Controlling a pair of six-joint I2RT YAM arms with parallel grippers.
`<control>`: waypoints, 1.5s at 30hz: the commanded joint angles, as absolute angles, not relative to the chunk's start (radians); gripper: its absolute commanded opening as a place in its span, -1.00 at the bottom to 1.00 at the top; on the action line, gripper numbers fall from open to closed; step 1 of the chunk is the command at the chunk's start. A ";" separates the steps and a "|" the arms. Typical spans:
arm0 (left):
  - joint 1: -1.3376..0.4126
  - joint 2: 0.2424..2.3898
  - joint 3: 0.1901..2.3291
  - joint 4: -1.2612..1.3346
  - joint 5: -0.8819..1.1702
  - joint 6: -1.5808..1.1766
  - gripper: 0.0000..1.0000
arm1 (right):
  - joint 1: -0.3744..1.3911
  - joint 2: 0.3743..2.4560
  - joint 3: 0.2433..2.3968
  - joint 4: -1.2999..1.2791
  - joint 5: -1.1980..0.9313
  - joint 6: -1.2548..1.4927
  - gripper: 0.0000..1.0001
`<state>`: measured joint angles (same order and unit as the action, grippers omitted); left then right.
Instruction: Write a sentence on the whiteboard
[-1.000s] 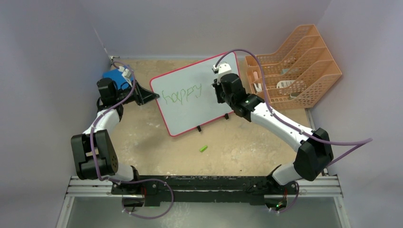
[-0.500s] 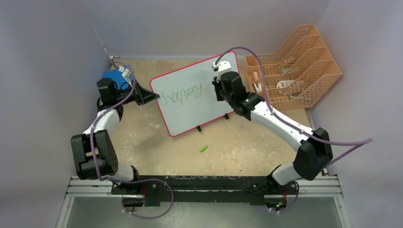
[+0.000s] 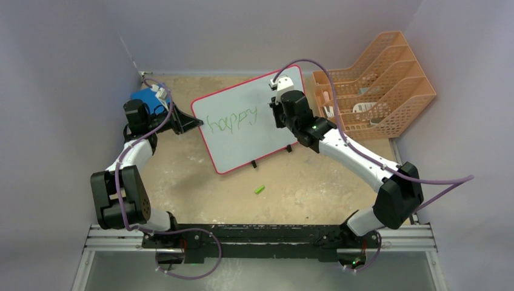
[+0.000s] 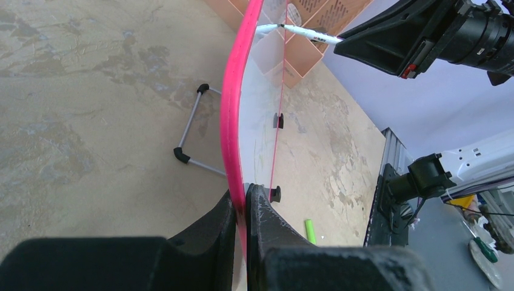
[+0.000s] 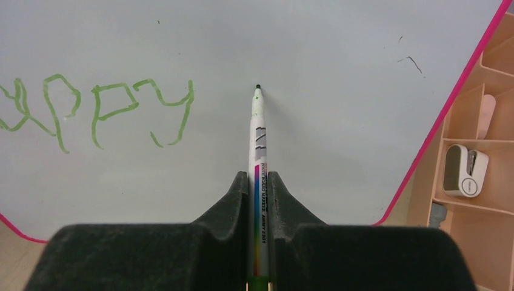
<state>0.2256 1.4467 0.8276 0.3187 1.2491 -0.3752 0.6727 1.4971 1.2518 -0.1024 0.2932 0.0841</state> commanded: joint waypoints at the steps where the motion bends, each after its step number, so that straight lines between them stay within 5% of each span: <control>1: 0.210 1.430 0.852 0.328 1.242 -0.333 -1.00 | 0.670 1.503 1.289 -0.083 0.245 0.060 -1.00; 45: 0.210 1.430 0.851 0.330 1.244 -0.333 -1.00 | 0.672 1.498 1.254 -0.184 0.306 0.066 -1.00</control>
